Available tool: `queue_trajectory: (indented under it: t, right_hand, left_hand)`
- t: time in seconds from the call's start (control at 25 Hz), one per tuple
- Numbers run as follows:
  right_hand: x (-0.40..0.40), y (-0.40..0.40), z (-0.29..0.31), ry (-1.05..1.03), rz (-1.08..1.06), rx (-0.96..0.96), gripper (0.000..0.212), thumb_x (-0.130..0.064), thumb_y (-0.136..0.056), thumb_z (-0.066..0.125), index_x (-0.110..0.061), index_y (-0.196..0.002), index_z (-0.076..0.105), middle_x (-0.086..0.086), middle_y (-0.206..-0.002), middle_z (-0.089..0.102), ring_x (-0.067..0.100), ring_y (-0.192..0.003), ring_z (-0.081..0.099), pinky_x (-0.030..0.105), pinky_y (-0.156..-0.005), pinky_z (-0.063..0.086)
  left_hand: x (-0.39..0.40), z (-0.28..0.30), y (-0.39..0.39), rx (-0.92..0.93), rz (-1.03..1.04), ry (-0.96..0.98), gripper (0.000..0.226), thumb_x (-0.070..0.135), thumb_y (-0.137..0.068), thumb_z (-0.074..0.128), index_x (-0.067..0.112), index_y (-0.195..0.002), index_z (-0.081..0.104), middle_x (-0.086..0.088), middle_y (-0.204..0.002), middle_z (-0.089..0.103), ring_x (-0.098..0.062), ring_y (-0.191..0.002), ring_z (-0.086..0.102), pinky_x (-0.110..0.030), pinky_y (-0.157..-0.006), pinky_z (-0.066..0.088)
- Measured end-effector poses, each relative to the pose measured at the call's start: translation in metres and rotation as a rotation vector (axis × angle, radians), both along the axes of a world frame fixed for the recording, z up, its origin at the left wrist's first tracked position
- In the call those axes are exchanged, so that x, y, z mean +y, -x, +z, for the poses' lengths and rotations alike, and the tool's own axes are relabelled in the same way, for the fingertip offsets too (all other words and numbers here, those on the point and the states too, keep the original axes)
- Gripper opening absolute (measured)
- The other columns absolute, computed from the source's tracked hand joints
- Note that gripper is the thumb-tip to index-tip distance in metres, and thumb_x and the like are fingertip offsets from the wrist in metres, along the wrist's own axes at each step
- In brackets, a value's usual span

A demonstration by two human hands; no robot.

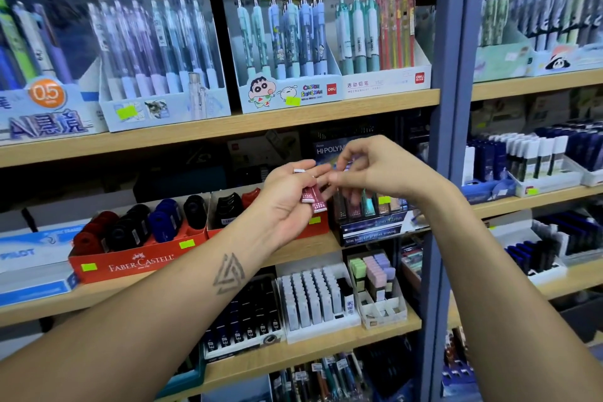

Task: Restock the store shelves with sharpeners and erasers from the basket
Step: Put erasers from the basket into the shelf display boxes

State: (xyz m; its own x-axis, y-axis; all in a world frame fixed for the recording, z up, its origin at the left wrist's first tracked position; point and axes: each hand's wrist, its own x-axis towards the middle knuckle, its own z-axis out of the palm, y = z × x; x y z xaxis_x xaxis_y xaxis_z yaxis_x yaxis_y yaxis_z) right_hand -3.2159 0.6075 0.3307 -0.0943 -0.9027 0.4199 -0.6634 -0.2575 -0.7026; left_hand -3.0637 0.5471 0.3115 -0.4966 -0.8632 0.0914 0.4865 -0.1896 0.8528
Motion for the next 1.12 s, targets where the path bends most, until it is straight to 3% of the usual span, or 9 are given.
queue_trajectory:
  t: [0.08, 0.24, 0.4, 0.52, 0.6, 0.68, 0.88, 0.96, 1.12]
  right_hand:
    - [0.005, -0.006, 0.001, -0.080, 0.063, -0.036, 0.028, -0.017, -0.085, 0.079, -0.004, -0.094, 0.056, 0.014, -0.063, 0.072, 0.023, -0.055, 0.069, 0.029, -0.050, 0.051]
    - [0.006, -0.015, -0.002, -0.156, 0.208, -0.197, 0.035, 0.003, -0.078, 0.080, -0.001, -0.101, 0.053, 0.026, -0.076, 0.070, 0.044, -0.075, 0.072, 0.050, -0.074, 0.060]
    - [0.008, -0.001, -0.004, -0.101, 0.163, -0.343, 0.058, 0.018, -0.079, 0.071, -0.011, -0.128, 0.058, 0.016, -0.069, 0.068, 0.035, -0.071, 0.073, 0.034, -0.064, 0.060]
    - [0.013, 0.011, -0.003, -0.075, 0.165, -0.370, 0.073, 0.020, -0.081, 0.067, -0.025, -0.138, 0.057, 0.012, -0.069, 0.067, 0.035, -0.075, 0.074, 0.034, -0.070, 0.061]
    - [0.014, 0.012, -0.003, -0.060, 0.158, -0.344, 0.065, 0.017, -0.082, 0.067, -0.024, -0.132, 0.062, 0.013, -0.071, 0.070, 0.034, -0.074, 0.074, 0.036, -0.070, 0.061]
    - [0.013, 0.011, -0.003, -0.026, 0.124, -0.307, 0.048, 0.009, -0.084, 0.070, -0.021, -0.122, 0.066, 0.014, -0.071, 0.072, 0.028, -0.070, 0.072, 0.032, -0.064, 0.058]
    - [0.005, 0.022, -0.004, 0.167, -0.090, -0.192, 0.017, -0.003, -0.076, 0.083, -0.014, -0.086, 0.073, 0.003, -0.071, 0.071, 0.011, -0.064, 0.064, 0.032, -0.064, 0.056]
    - [0.000, 0.029, -0.005, 0.207, -0.186, -0.116, 0.016, -0.004, -0.077, 0.083, -0.016, -0.080, 0.073, 0.002, -0.073, 0.071, 0.011, -0.065, 0.067, 0.032, -0.069, 0.058]
    - [-0.006, 0.027, -0.011, 0.151, -0.271, 0.077, 0.024, -0.007, -0.081, 0.081, -0.027, -0.078, 0.068, -0.003, -0.074, 0.069, 0.012, -0.067, 0.068, 0.026, -0.057, 0.053]
  left_hand:
    - [-0.002, 0.003, 0.004, 0.064, 0.034, 0.018, 0.039, -0.022, -0.094, 0.030, -0.005, -0.126, 0.044, -0.029, -0.117, 0.063, -0.032, -0.094, 0.071, -0.043, -0.084, 0.058]
    - [0.004, 0.009, 0.006, 0.142, 0.007, 0.037, 0.034, -0.018, -0.095, 0.035, -0.003, -0.122, 0.048, -0.027, -0.124, 0.064, -0.034, -0.104, 0.068, -0.052, -0.096, 0.052]
    - [0.003, 0.012, -0.003, 0.101, -0.024, 0.077, 0.039, -0.018, -0.095, 0.036, 0.000, -0.125, 0.052, -0.018, -0.131, 0.063, -0.028, -0.110, 0.067, -0.056, -0.106, 0.043]
    - [0.002, 0.008, -0.004, -0.081, 0.028, 0.128, 0.038, -0.014, -0.097, 0.037, 0.005, -0.125, 0.054, -0.016, -0.121, 0.068, -0.022, -0.098, 0.069, -0.043, -0.084, 0.054]
    - [0.008, 0.005, 0.000, -0.231, 0.050, 0.193, 0.030, -0.007, -0.099, 0.044, 0.001, -0.125, 0.056, -0.014, -0.098, 0.066, -0.014, -0.062, 0.056, -0.023, -0.050, 0.040]
    - [0.012, 0.001, 0.005, -0.370, 0.030, 0.278, 0.026, 0.003, -0.098, 0.055, -0.002, -0.123, 0.058, -0.009, -0.078, 0.052, -0.008, -0.049, 0.037, -0.018, -0.039, 0.021]
    - [0.011, 0.002, 0.013, -0.386, 0.065, 0.220, 0.020, -0.002, -0.096, 0.054, -0.006, -0.115, 0.059, -0.011, -0.074, 0.054, -0.009, -0.048, 0.036, -0.018, -0.038, 0.022]
    - [0.009, 0.002, 0.013, -0.353, 0.054, 0.140, 0.024, -0.005, -0.096, 0.046, -0.007, -0.118, 0.055, -0.017, -0.082, 0.063, -0.011, -0.051, 0.042, -0.019, -0.042, 0.029]
    - [0.006, -0.005, 0.007, -0.341, -0.036, 0.164, 0.024, -0.004, -0.103, 0.037, -0.006, -0.118, 0.055, -0.023, -0.107, 0.073, -0.017, -0.067, 0.065, -0.025, -0.058, 0.050]
